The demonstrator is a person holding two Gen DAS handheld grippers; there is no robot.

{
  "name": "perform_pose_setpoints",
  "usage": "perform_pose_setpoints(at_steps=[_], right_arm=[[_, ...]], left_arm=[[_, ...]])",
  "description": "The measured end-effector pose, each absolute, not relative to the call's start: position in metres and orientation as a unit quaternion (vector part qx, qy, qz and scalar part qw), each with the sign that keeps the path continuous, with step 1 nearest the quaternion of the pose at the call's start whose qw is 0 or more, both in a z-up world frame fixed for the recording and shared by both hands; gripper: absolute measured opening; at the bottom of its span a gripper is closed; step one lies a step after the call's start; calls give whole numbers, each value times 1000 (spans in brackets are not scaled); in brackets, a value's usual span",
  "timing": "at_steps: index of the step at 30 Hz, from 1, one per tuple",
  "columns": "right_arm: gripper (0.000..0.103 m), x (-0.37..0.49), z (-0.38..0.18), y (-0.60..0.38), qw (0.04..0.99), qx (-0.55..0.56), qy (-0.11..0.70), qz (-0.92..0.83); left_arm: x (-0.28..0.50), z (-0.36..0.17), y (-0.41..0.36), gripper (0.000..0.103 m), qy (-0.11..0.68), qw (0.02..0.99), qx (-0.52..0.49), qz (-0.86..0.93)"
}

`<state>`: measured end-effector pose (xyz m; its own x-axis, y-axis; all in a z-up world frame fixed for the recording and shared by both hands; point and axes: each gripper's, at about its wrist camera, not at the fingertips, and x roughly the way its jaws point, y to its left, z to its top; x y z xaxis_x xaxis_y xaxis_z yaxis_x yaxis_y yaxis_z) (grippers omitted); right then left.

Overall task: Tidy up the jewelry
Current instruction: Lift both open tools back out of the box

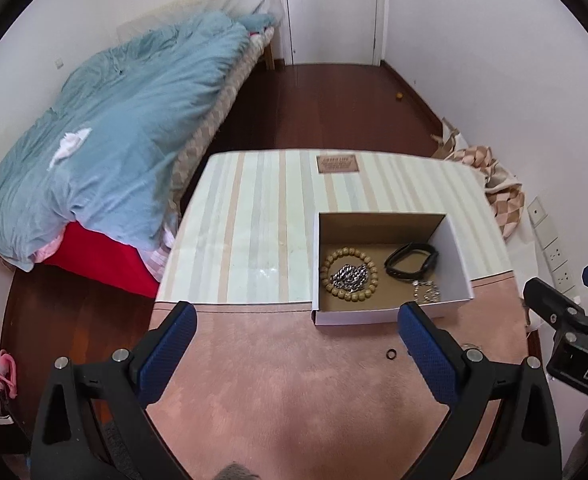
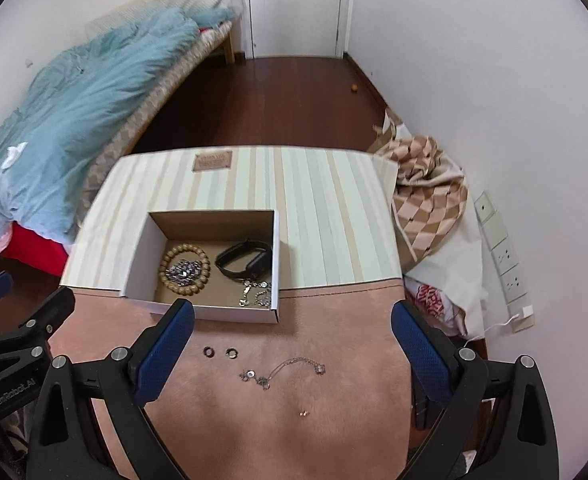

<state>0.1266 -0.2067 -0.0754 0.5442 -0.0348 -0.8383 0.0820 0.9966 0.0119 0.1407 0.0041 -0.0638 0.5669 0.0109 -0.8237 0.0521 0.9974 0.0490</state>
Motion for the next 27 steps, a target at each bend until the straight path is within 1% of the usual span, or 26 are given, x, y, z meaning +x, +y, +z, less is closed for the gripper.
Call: perform_pose_setpoints(at_steps=[10,17,22,27], right_arm=[[100,75,-16,-203,907,20,418,-35],[100,51,7,-204,916,29,399,-30],[100,49,-2,-210,911,43,409,-29],[100,53,-49,-225,889,71,450,-35]], left_arm=[[101,-11,5,102,422,906,20,-21],[81,4,7,102,410,912,8,-25],[77,-3,9,102,415,910,6,-4],[79,-38,6,102,436,899,19,17]])
